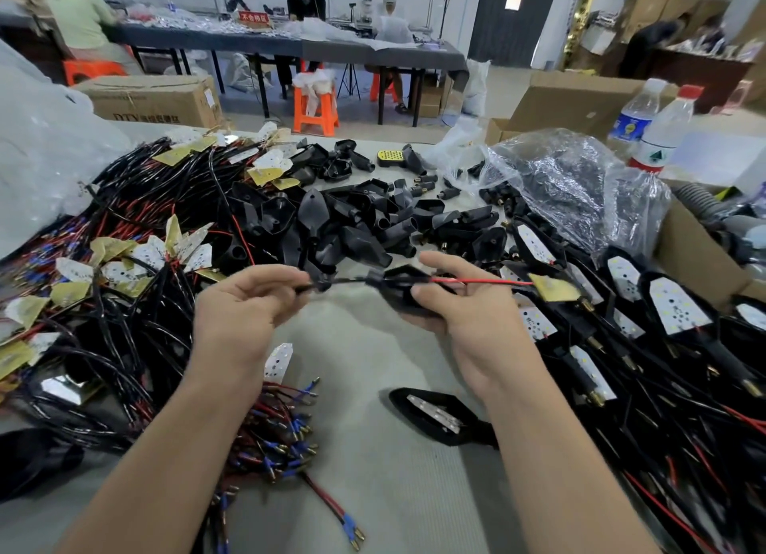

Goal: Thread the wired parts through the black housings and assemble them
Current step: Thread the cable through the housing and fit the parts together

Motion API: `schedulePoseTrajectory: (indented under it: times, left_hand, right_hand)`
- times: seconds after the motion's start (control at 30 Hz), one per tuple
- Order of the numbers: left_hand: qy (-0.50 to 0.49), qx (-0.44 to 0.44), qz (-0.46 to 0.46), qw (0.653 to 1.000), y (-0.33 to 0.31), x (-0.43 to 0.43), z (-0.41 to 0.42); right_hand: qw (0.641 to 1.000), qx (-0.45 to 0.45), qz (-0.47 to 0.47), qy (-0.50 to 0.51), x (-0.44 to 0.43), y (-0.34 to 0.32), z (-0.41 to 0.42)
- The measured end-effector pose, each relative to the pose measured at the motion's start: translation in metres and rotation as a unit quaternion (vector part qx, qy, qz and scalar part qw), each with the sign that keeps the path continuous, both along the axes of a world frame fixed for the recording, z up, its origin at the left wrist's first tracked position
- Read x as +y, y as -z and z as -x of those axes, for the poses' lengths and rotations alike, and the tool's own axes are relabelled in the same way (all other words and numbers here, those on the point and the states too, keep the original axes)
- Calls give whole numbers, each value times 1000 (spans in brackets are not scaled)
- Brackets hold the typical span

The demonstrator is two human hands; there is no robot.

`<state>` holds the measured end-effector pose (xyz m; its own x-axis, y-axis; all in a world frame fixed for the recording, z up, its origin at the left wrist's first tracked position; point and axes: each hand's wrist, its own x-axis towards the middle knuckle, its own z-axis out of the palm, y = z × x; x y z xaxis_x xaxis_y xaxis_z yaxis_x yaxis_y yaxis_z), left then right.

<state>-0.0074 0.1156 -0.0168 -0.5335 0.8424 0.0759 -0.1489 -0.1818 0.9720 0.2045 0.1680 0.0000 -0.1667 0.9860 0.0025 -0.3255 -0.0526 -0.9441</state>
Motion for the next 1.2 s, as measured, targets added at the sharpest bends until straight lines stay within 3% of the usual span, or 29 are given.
schedulePoseTrajectory:
  times: [0.13,0.27,0.37,0.53,0.63,0.77,0.9,1.0,1.07,1.2]
  left_hand:
    - [-158,-75,1,985,0,1,33]
    - [-248,-69,-16,966,0,0,46]
    - [-290,-18,-26,957,-2,-1,49]
    - [-307,-4,-16,952,3,1,53]
    - [-305,14,-6,952,9,3,55]
    - [-308,59,27,949,11,4,55]
    - [-316,212,110,918,8,-2,51]
    - [-308,455,159,820,4,-10,37]
    - [-277,549,130,777,3,-11,27]
    - [-55,564,58,822,6,-6,-9]
  right_hand:
    - [992,95,73,46,9,-3,-13]
    - [994,79,58,52,7,-7,-17]
    - [998,25,24,47,3,-10,-19]
    - [998,-53,-39,18,-1,-15,-21]
    - [980,-155,-119,39,-1,-14,-24]
    - [950,-273,-140,63,1,-8,-23]
    - [861,-479,-169,13,-2,2,-14]
    - [821,-544,-172,-5,-6,6,-7]
    - [809,-560,-177,-18,-9,6,-4]
    - [799,-575,-177,-26,-9,6,-1]
